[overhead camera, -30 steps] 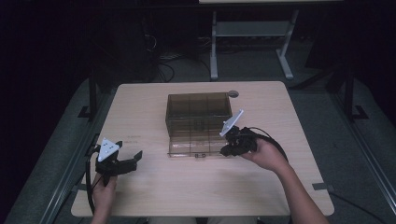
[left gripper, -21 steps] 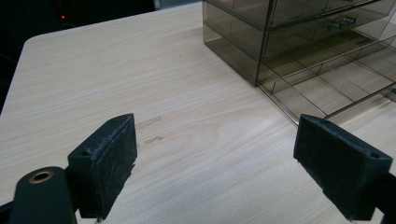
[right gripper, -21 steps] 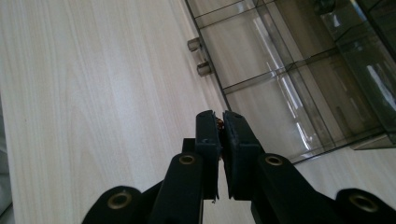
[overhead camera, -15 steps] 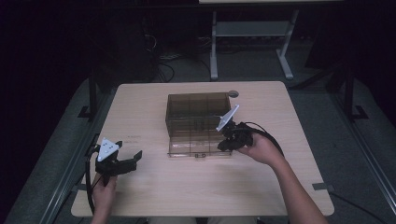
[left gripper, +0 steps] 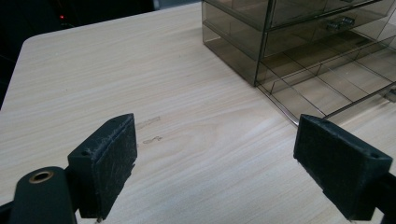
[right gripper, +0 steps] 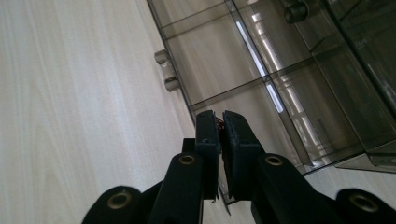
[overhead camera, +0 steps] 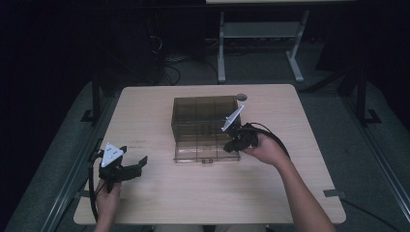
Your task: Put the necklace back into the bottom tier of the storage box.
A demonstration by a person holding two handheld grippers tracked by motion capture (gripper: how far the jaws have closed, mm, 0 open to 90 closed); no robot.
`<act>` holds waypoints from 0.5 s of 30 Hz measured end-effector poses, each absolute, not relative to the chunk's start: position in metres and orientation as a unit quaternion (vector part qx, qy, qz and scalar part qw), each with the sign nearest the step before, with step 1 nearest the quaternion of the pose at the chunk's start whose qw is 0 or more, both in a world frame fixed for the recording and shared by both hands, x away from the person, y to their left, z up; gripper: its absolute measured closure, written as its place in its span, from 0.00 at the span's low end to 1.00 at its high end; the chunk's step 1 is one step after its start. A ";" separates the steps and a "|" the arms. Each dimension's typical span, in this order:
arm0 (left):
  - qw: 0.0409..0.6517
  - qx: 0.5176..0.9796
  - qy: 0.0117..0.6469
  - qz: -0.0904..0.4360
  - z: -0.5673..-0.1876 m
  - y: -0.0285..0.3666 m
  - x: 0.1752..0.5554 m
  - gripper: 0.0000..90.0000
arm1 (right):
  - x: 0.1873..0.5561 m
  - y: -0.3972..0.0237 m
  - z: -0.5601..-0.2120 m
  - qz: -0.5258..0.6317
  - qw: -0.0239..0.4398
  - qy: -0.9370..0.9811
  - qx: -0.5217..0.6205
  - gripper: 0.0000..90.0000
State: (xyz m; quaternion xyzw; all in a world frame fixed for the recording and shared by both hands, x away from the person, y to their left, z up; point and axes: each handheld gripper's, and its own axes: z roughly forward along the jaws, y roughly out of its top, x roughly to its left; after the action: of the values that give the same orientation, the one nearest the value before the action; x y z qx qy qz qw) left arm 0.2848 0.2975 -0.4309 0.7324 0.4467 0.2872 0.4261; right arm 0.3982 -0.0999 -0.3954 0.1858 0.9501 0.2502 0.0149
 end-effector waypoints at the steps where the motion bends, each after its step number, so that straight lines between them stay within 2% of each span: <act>1: 0.426 0.732 0.447 0.287 -0.431 0.297 0.285 0.15 | 0.400 -0.100 -0.397 0.248 0.016 0.950 0.188 0.94; 15: 0.428 0.730 0.449 0.286 -0.431 0.298 0.285 0.14 | 0.413 -0.100 -0.411 0.238 0.008 0.949 0.209 0.94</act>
State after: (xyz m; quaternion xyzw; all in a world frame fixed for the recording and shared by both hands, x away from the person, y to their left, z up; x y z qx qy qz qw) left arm 0.2850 0.2981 -0.4307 0.7302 0.4493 0.2858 0.4281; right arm 0.4131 -0.0998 -0.4113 0.2094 0.9485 0.2375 0.0076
